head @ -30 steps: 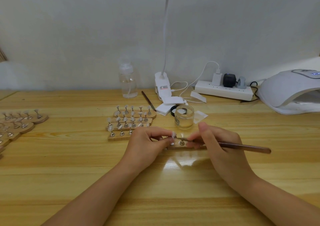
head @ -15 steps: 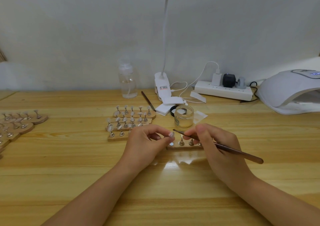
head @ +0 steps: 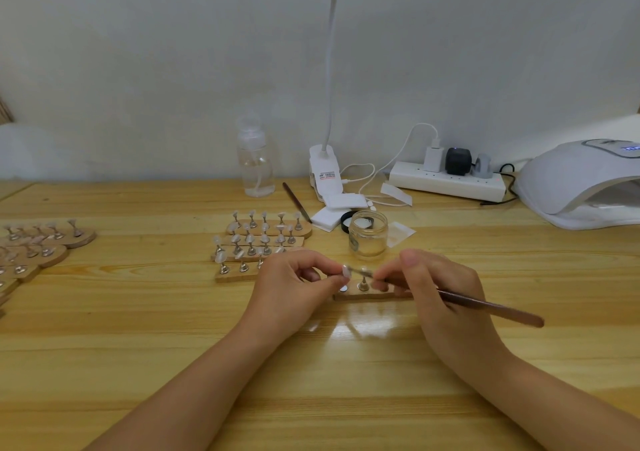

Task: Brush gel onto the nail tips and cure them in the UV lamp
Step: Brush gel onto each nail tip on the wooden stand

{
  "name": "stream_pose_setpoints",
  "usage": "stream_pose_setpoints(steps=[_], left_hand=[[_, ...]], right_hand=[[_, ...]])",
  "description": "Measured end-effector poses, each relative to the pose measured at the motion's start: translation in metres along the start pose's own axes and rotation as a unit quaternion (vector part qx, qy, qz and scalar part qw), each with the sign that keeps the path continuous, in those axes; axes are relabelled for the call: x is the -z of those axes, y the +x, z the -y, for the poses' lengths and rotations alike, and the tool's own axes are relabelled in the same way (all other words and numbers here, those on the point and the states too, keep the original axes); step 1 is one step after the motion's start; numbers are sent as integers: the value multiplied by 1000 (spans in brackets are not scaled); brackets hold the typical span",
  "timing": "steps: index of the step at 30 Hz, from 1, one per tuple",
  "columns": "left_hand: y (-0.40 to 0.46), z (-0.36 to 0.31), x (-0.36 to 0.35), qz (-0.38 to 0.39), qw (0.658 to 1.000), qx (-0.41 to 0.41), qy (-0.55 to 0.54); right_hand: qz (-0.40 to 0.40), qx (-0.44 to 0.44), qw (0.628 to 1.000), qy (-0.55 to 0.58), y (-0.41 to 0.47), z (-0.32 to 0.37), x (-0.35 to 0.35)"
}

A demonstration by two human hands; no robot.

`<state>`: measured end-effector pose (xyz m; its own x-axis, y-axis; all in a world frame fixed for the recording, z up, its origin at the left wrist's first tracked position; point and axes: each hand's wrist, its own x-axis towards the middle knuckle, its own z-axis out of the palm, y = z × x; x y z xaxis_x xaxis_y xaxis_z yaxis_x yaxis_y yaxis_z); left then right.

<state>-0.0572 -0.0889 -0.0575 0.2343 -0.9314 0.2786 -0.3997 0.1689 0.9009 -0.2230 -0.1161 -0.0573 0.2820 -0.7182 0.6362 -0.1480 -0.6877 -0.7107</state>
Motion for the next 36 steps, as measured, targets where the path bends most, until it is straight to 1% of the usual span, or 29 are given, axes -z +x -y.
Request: stream_pose_setpoints(steps=[3, 7, 11, 15, 17, 20, 24, 26, 28, 31, 34, 36], left_hand=[[0, 0, 0, -2, 1000, 0, -1], [0, 0, 0, -2, 1000, 0, 2], [0, 0, 0, -1, 1000, -2, 10], [0, -2, 0, 2, 1000, 1, 7], [0, -2, 0, 1, 1000, 4, 8], [-1, -2, 0, -1, 1000, 8, 6], [-1, -3, 0, -1, 1000, 11, 5], [-1, -2, 0, -4, 1000, 17, 2], [-1, -2, -1, -5, 1000, 21, -2], [-2, -4, -1, -4, 1000, 25, -8], [-2, -5, -1, -2, 1000, 27, -11], [-2, -5, -1, -1, 1000, 27, -13]], right_hand=[[20, 0, 999, -29, 2, 0, 0], [6, -3, 1000, 12, -1, 0, -1], [16, 2, 1000, -27, 2, 1, 0], [6, -6, 1000, 2, -1, 1, -1], [-1, 1, 1000, -6, 0, 1, 0], [9, -4, 1000, -16, 2, 1, -1], [-1, -19, 1000, 23, -2, 0, -1], [-6, -13, 1000, 22, 0, -1, -1], [2, -14, 1000, 20, 1, -2, -1], [3, -31, 998, 51, -1, -3, -1], [-9, -21, 999, 40, -1, -3, 0], [-2, -22, 999, 24, 1, -3, 0]])
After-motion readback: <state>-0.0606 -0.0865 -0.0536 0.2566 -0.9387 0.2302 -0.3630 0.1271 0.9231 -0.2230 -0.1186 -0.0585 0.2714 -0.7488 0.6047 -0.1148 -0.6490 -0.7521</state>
